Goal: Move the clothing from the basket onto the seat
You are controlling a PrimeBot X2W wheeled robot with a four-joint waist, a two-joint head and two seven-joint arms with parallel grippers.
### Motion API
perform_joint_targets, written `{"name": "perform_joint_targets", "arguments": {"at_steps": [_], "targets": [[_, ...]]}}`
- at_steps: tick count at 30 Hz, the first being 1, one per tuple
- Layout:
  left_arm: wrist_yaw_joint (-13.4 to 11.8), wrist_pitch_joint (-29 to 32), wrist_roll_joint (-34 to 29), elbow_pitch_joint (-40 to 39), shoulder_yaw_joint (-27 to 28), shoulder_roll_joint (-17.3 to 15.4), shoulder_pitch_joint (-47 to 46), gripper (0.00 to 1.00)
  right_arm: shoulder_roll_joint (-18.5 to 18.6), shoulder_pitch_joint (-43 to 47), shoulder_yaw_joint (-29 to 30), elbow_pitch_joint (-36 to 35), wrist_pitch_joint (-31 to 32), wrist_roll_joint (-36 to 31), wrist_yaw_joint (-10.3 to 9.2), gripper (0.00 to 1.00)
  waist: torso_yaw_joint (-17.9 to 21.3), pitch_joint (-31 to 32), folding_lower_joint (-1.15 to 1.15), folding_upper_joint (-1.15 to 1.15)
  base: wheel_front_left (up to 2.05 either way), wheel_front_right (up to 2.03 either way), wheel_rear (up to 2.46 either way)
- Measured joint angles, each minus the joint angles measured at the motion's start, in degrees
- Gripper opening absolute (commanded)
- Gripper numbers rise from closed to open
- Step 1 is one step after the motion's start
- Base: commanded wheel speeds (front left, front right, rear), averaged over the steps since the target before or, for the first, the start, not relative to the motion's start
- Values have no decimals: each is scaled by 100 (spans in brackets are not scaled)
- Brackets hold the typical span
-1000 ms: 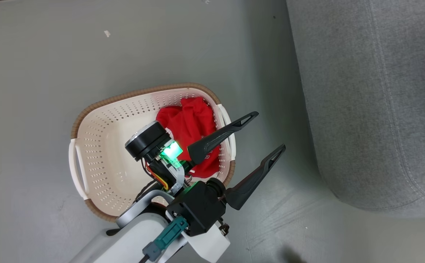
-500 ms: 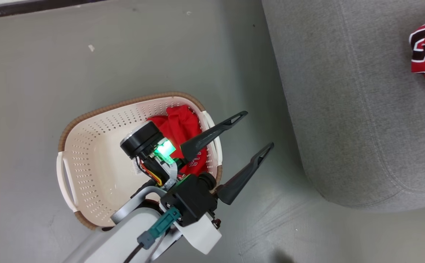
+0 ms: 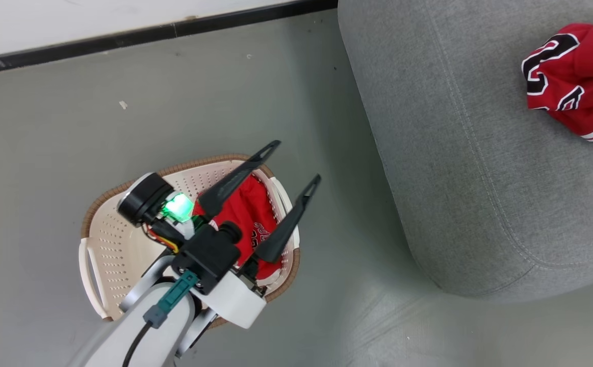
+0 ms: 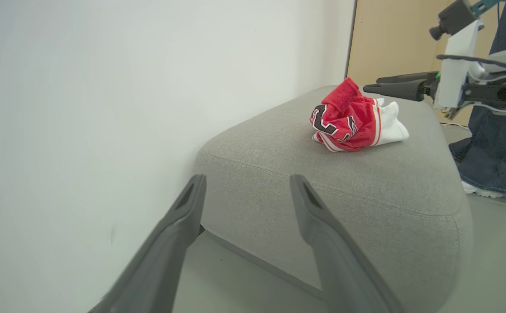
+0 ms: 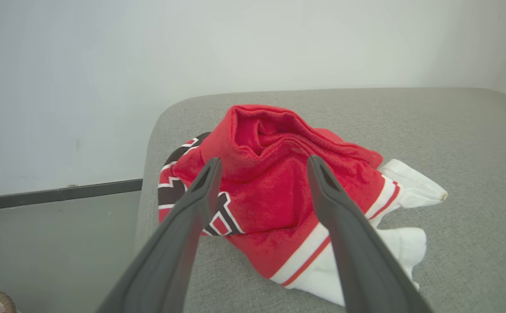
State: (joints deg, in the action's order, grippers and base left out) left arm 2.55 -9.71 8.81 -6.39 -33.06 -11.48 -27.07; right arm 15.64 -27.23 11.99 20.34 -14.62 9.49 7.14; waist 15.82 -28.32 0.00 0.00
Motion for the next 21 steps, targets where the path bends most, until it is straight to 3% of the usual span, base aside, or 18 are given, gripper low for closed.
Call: {"name": "perform_joint_targets", "arguments": {"at_steps": [21], "targets": [[-922, -431, 702, 723, 1492, -119, 1221, 100, -641, 214, -1174, -825, 0, -255, -1, 100, -364, 1001, 0, 0, 0, 0, 0]]}}
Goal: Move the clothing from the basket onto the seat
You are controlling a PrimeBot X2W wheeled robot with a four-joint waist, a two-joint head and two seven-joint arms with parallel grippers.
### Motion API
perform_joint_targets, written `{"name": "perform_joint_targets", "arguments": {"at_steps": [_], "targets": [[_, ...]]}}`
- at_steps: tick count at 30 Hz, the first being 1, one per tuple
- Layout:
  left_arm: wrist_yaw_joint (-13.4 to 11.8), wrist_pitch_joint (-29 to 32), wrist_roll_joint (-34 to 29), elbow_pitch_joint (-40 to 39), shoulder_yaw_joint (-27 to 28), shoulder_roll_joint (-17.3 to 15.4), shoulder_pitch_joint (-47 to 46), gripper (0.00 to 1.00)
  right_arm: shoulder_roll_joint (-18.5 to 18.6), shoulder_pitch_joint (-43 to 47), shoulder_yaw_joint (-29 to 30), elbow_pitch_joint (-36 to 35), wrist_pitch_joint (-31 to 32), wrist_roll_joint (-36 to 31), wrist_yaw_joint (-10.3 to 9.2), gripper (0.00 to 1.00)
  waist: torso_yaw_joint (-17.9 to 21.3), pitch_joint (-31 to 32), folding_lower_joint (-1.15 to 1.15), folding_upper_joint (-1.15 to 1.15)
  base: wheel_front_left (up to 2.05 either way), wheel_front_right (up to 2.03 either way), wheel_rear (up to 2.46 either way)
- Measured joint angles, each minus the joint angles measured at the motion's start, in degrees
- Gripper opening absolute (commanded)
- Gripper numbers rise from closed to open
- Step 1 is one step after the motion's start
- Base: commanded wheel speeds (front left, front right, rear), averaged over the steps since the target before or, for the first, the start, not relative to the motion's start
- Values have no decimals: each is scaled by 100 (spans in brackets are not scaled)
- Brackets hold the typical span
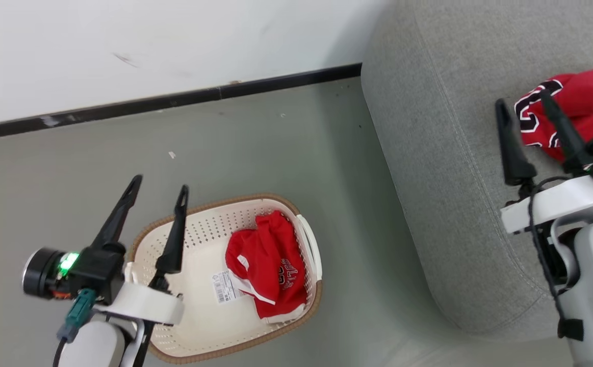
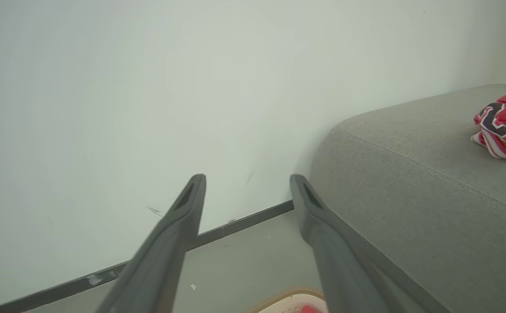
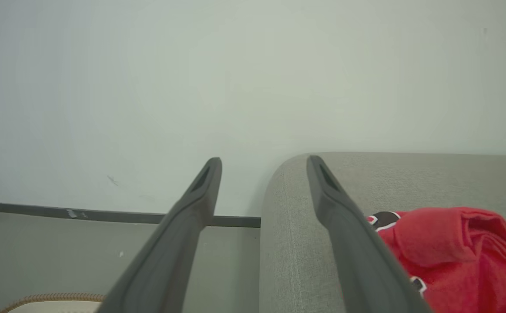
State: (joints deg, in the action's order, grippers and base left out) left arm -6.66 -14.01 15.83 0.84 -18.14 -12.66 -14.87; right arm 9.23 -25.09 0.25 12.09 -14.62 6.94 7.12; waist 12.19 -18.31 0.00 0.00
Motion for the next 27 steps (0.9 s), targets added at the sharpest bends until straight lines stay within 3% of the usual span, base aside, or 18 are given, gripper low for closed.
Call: {"name": "perform_joint_targets", "arguments": {"at_steps": [12, 27], "targets": [[-335, -43, 322, 198, 670, 97, 832, 100, -261, 599, -276, -43, 0, -315, 0, 100, -339, 633, 0, 0, 0, 0, 0], [-437, -43, 254, 63, 1096, 205, 1607, 100, -441, 1872, 60, -204, 0, -402, 0, 100, -732, 1372, 0, 0, 0, 0, 0]]}}
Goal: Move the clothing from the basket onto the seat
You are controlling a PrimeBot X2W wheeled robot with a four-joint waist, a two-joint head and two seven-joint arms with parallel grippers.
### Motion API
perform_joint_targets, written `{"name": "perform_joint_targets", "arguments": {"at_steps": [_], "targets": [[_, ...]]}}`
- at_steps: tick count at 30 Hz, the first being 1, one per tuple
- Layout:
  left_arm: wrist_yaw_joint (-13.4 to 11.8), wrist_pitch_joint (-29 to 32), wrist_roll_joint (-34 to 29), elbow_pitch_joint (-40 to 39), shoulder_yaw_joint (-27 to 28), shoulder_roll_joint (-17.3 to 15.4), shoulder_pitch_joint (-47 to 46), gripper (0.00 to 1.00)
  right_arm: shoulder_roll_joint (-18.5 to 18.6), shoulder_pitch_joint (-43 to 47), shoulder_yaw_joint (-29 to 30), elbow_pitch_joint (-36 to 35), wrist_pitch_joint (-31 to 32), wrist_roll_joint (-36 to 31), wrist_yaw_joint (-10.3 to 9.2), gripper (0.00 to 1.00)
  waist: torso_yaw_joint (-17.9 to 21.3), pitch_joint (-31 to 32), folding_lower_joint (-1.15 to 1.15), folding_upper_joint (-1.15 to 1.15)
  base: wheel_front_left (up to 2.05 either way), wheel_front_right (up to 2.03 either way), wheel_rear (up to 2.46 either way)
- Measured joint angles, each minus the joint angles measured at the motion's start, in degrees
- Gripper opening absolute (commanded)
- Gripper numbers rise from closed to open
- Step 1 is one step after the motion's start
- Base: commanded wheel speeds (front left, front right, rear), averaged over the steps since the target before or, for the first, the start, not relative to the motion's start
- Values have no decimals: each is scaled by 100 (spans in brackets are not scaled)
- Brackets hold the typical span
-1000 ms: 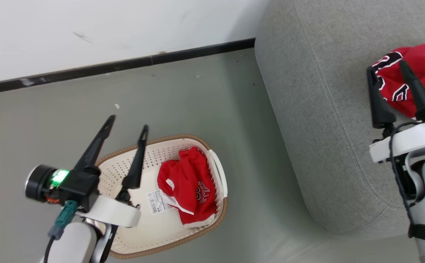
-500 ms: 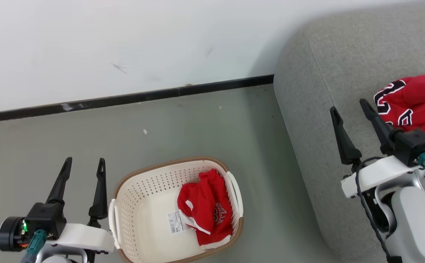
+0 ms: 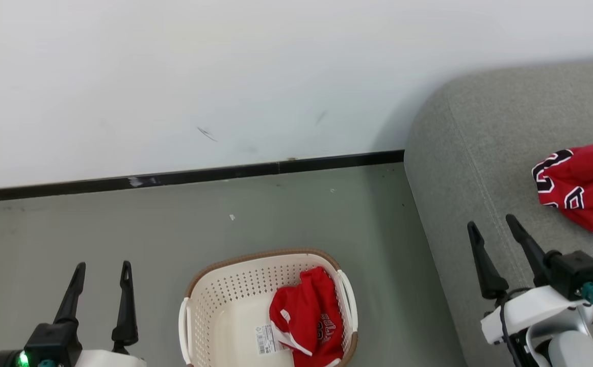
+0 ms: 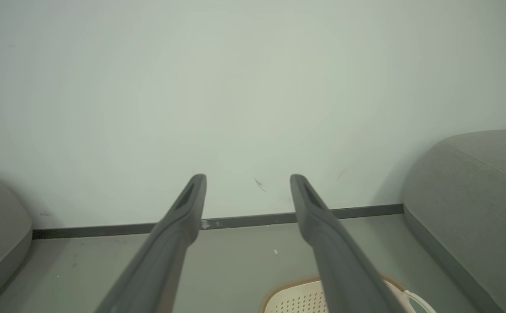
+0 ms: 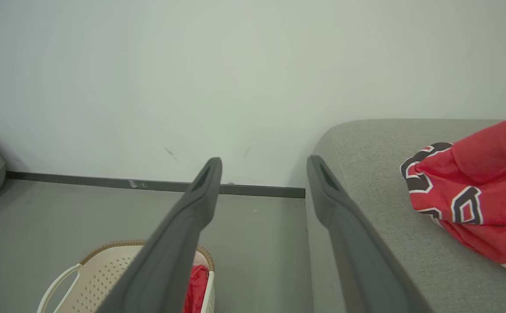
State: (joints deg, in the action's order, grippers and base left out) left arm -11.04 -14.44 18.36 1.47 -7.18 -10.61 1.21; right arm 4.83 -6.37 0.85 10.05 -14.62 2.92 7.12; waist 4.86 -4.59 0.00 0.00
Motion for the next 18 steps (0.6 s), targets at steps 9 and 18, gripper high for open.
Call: {"name": "perform_joint_targets", "arguments": {"at_steps": [9, 18], "targets": [[70, 0, -3, 93, -49, 49, 313, 100, -143, 500, -51, -76, 0, -5, 0, 100, -198, 332, 0, 0, 0, 0, 0], [171, 0, -3, 216, -75, 107, 448, 100, -175, 770, -64, -233, 0, -124, 0, 100, -358, 561, 0, 0, 0, 0, 0]]}}
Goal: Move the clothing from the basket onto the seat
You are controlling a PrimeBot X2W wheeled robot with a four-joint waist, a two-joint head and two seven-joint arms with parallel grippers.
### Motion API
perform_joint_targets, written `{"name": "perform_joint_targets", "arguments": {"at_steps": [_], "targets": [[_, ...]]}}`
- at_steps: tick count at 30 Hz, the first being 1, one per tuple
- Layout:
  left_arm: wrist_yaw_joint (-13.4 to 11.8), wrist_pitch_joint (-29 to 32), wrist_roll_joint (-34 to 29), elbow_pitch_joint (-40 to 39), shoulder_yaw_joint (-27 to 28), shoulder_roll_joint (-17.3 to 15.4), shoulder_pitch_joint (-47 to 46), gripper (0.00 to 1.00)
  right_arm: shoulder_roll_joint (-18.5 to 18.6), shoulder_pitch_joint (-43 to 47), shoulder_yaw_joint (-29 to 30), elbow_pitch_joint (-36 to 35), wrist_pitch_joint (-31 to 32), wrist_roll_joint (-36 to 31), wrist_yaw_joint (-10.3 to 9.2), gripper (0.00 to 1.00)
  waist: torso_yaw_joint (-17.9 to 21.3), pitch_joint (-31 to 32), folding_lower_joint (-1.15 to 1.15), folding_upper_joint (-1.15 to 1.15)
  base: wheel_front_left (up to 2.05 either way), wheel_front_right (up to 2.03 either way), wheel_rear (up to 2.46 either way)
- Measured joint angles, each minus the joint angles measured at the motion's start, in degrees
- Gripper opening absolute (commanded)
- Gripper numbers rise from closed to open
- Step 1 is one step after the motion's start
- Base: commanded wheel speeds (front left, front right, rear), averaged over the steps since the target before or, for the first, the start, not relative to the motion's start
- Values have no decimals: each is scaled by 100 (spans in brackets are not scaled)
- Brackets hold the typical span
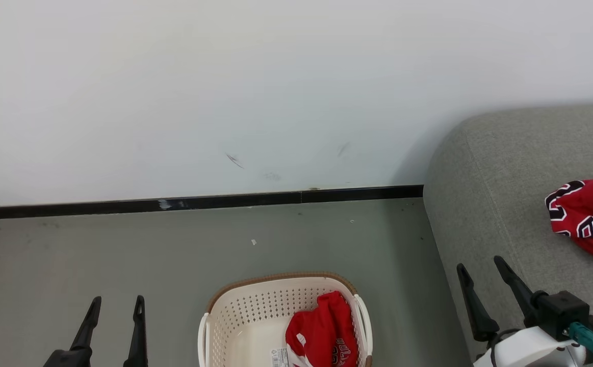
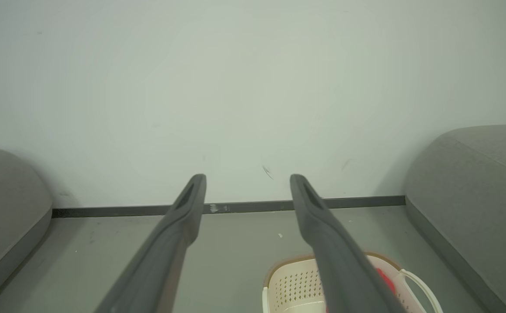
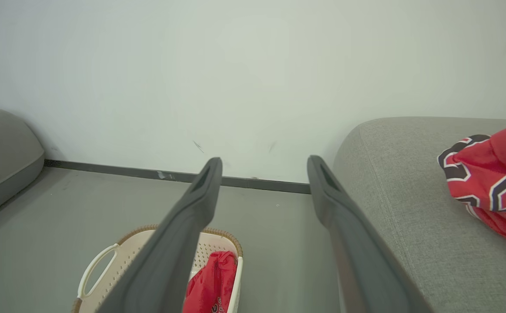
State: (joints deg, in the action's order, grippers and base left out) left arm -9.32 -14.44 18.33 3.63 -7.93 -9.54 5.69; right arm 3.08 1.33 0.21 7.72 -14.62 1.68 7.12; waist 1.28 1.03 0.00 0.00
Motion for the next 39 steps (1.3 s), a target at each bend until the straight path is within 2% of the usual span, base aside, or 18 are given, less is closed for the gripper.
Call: {"name": "perform_joint_targets", "arguments": {"at_steps": [23, 39], "targets": [[199, 0, -38, -3, 33, 19, 78, 100, -67, 363, -115, -376, 0, -44, 0, 100, -91, 24, 0, 0, 0, 0, 0], [489, 129, -308, 162, -506, -87, -75, 100, -68, 412, -20, -643, 0, -24, 0, 100, -50, -277, 0, 0, 0, 0, 0]]}}
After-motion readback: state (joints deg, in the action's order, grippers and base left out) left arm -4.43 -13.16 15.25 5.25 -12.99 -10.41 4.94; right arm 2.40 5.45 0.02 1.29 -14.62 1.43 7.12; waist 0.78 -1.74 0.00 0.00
